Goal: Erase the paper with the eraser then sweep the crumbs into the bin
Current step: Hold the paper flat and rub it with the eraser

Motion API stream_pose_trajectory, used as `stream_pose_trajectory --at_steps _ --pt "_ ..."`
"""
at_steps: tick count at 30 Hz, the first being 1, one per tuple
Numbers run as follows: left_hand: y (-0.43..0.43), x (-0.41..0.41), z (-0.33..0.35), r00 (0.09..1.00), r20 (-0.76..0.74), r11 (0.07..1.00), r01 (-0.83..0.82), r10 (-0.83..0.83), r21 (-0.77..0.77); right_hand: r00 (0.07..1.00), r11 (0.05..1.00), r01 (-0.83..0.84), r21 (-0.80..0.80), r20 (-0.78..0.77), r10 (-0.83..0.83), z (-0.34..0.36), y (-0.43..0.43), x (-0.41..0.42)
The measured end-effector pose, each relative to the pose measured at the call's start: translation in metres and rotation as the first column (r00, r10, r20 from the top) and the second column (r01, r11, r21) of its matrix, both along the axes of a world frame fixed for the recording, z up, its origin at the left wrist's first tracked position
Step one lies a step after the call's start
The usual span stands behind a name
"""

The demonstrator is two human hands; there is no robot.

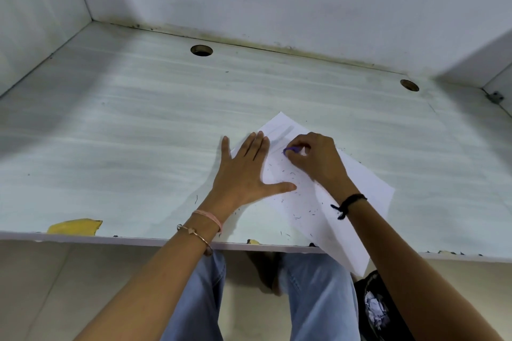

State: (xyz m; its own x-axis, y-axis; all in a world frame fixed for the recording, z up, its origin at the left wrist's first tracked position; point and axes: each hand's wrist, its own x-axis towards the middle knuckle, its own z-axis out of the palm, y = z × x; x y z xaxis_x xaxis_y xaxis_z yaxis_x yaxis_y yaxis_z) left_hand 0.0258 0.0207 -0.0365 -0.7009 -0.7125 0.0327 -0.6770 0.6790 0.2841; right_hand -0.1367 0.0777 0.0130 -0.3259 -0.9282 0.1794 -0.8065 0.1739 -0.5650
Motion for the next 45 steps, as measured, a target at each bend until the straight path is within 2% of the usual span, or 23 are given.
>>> stream_pose_trajectory --at_steps 4,9,14,18,20,24,25,29,30,35,36,40,41,45 --pt "-0.002 -0.001 -0.002 1.0 0.008 0.999 0.001 -0.001 -0.04 0.984 0.981 -0.17 0.093 -0.034 0.174 0.001 0.006 0.019" --pt "-0.001 -0.001 -0.002 1.0 -0.015 1.0 -0.003 0.003 -0.025 0.999 0.998 0.046 0.046 0.002 -0.046 0.005 -0.014 -0.009" --pt "-0.002 -0.001 -0.002 1.0 0.006 0.998 0.008 -0.008 -0.056 0.984 0.98 -0.161 0.12 -0.053 0.168 0.001 0.003 0.022" --pt "-0.001 -0.001 -0.002 1.0 -0.002 1.0 0.004 -0.004 -0.018 0.997 0.996 0.071 0.062 0.026 -0.072 0.004 -0.01 -0.014" --pt "-0.001 -0.001 -0.001 1.0 -0.006 1.0 0.005 -0.005 -0.019 0.994 0.993 0.108 0.052 0.022 -0.109 0.004 -0.012 -0.011" --pt "0.0 0.0 -0.002 1.0 0.007 0.999 0.014 -0.013 -0.053 0.988 0.983 -0.125 0.131 -0.074 0.136 -0.002 -0.001 0.03" --pt "-0.001 0.0 -0.001 1.0 0.004 0.999 0.013 -0.013 -0.05 0.987 0.983 -0.128 0.128 -0.085 0.139 -0.001 -0.002 0.027" --pt "0.0 0.0 0.0 1.0 -0.002 1.0 0.007 -0.007 -0.019 0.991 0.988 0.137 0.071 0.003 -0.137 0.006 -0.012 -0.022" --pt "0.0 0.0 0.0 1.0 0.001 1.0 0.008 -0.008 -0.018 0.987 0.985 0.157 0.068 0.027 -0.159 0.005 -0.011 -0.024" --pt "-0.002 -0.001 -0.002 1.0 0.014 0.998 0.01 -0.009 -0.055 0.989 0.984 -0.143 0.11 -0.02 0.146 -0.002 0.004 0.023" --pt "-0.002 0.0 -0.001 1.0 0.019 0.999 0.011 -0.01 -0.052 0.99 0.986 -0.136 0.098 -0.025 0.139 -0.002 0.002 0.019" --pt "-0.001 0.0 0.0 1.0 0.009 1.0 0.005 -0.005 -0.017 0.992 0.992 0.125 0.025 0.03 -0.126 0.003 -0.01 -0.021" --pt "-0.001 0.0 0.0 1.0 0.004 1.0 0.005 -0.005 -0.017 0.99 0.99 0.137 0.03 0.029 -0.138 0.002 -0.01 -0.02" --pt "-0.001 0.0 -0.001 1.0 0.011 0.999 0.006 -0.005 -0.042 0.994 0.989 -0.105 0.103 0.001 0.106 -0.002 0.006 0.017"
